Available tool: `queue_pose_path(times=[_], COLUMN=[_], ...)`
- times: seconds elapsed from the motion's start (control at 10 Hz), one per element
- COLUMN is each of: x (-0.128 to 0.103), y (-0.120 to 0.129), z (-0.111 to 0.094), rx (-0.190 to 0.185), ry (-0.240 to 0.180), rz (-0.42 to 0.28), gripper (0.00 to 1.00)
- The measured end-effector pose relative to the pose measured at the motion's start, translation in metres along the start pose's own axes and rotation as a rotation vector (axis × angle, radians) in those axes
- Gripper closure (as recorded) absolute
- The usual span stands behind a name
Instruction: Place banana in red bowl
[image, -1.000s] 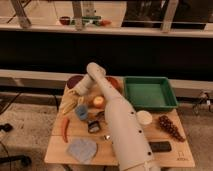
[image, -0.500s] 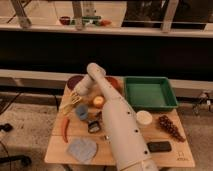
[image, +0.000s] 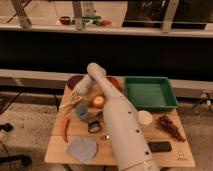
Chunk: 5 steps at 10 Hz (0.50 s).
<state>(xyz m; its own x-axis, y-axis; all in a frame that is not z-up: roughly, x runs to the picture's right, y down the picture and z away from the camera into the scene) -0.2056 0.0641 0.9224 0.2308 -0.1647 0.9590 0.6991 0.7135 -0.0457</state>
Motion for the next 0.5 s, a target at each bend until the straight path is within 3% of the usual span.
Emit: queue_pose_path(times=[0.2,0.5], x=[-0.012,-0.046], y=[-0.007,-0.022], z=[-0.011,-0.04], rx=[0.031,0.111], ry=[0.023,0.069], rz=[-0.009,-0.032], gripper=[1.0,1.0])
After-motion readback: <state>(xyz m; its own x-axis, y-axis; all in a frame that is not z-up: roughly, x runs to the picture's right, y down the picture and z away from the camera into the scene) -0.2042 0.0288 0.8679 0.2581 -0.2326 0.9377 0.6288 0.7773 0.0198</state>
